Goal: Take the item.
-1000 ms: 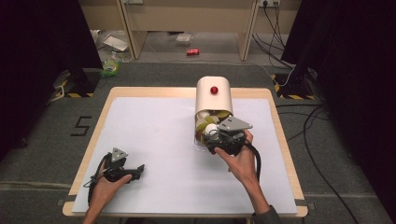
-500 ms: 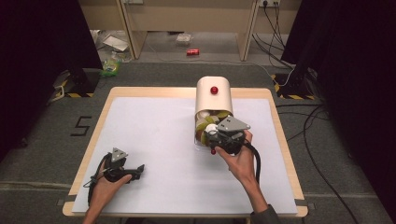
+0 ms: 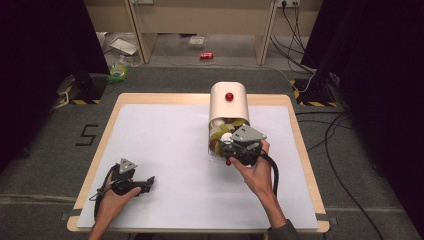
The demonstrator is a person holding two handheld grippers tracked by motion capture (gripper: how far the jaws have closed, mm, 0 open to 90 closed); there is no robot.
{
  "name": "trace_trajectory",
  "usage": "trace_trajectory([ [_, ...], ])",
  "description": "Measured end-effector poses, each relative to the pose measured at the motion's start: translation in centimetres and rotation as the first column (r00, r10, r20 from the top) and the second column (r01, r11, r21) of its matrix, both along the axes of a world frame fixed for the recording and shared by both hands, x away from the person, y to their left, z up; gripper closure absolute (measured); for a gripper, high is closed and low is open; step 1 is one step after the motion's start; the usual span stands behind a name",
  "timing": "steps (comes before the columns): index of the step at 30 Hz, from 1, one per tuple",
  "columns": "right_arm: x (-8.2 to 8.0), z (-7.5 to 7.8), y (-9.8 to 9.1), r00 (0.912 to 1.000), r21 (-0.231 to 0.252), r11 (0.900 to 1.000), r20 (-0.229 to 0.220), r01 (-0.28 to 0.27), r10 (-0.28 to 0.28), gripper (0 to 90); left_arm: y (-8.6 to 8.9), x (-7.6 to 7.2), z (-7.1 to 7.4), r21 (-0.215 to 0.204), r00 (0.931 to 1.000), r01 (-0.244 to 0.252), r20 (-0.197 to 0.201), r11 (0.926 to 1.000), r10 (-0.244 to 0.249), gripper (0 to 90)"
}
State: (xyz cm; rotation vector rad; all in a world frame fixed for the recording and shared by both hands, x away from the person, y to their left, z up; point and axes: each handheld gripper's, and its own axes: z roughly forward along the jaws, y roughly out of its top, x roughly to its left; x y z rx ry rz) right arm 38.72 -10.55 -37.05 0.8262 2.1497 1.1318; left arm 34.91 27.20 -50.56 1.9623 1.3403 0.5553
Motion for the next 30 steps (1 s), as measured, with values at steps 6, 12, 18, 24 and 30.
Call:
trace_trajectory([
  [6, 0.1, -0.2, 0.2, 0.9998, -0.011, 0.9999, 0.018, 0.001, -0.001, 47.3, 0.0, 0.0, 0.0, 0.0, 1.0, 0.0, 0.001, 1.0, 0.0, 6.2],
  [12, 0.0, -0.1, 0.2, 0.9997, -0.006, 1.0, 0.024, -0.003, 0.003, 48.3, 0.0, 0.0, 0.0, -0.001, 1.0, -0.001, 0.0, 1.0, 0.001, 6.3],
  [18, -0.3, 0.4, 0.0, 0.9992, 0.01, 1.0, 0.04, -0.003, 0.002, 48.6, 0.0, 0.0, 0.0, -0.002, 1.0, -0.001, 0.001, 1.0, 0.001, 6.3],
  [24, -0.7, 1.2, -0.6, 0.999, 0.032, 0.9995, 0.045, -0.003, 0.001, 48.7, 0.0, 0.0, 0.0, -0.002, 1.0, -0.001, 0.001, 1.0, 0.001, 6.3],
  [30, -1.2, 2.0, -1.3, 0.9991, 0.07, 0.9975, 0.042, -0.01, 0.007, 48.7, 0.0, 0.0, 0.0, -0.002, 1.0, 0.0, 0.0, 1.0, 0.0, 6.3],
])
